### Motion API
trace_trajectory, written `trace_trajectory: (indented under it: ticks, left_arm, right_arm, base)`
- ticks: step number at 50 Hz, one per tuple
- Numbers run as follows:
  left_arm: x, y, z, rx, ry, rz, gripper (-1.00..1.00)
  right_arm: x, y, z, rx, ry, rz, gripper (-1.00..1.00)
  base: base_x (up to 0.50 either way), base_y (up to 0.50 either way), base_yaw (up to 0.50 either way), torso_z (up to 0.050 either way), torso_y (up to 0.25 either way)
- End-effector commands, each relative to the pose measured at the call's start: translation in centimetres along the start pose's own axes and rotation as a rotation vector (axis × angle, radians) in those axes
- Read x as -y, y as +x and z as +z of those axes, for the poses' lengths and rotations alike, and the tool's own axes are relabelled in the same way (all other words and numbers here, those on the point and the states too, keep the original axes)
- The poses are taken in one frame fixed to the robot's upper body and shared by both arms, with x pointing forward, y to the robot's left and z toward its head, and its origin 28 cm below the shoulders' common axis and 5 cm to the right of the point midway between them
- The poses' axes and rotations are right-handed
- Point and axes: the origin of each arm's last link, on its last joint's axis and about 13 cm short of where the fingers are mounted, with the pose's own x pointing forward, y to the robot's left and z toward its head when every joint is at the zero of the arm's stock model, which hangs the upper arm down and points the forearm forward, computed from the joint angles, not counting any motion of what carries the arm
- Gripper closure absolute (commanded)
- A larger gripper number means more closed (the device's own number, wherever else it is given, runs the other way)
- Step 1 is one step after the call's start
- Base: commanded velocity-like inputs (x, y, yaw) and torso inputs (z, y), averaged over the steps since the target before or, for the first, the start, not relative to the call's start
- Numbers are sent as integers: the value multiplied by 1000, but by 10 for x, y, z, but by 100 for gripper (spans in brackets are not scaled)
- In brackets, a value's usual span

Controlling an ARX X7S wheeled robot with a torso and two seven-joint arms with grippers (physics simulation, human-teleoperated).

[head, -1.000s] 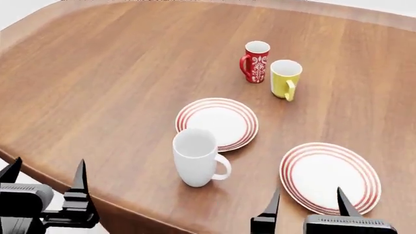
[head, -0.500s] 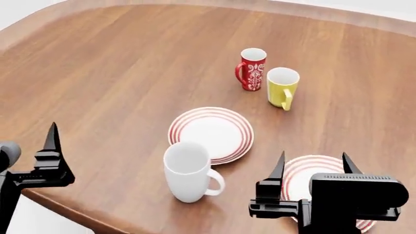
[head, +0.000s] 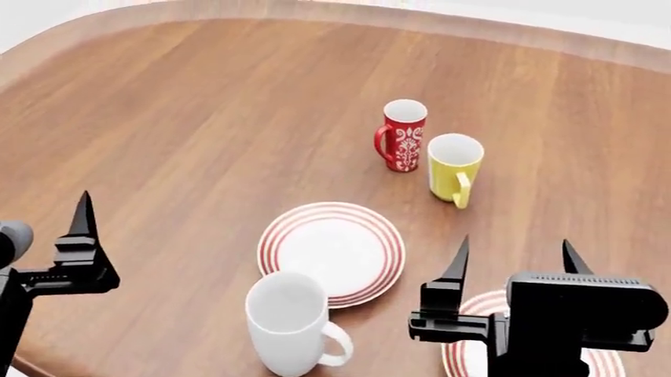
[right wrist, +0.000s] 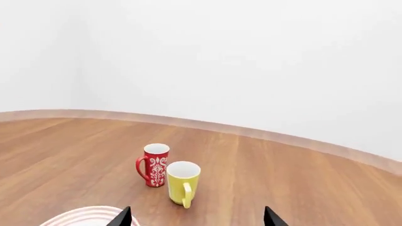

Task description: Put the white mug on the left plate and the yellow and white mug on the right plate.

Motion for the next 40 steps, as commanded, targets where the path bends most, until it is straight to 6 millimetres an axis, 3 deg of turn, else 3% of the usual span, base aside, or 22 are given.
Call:
trace_trajectory:
  ticks: [1, 5, 30, 37, 40]
  left_arm:
    - [-1, 1, 1, 2, -2, -4, -100]
    - [-2, 1, 1, 5, -4, -4, -100]
    - [-2, 0, 3, 7, -2, -5, -100]
    - [-1, -2, 3, 5, -4, -11, -100]
    - [-4, -10, -5, -9, -28, 8, -100]
  right_arm:
    - [1, 1, 1, -14, 15, -21, -100]
    - [2, -1, 4, 23, 3, -20, -100]
    - [1, 1, 1, -9, -9, -28, -100]
    - [0, 2, -3, -14, -22, -26, -100]
    - [2, -8, -5, -18, -26, 8, -100]
  base:
    - [0, 0, 0, 0, 0]
    - [62, 21, 0, 0, 0]
    - [473, 157, 0, 0, 1]
    - [4, 1, 0, 0, 0]
    - [0, 0, 0, 0, 0]
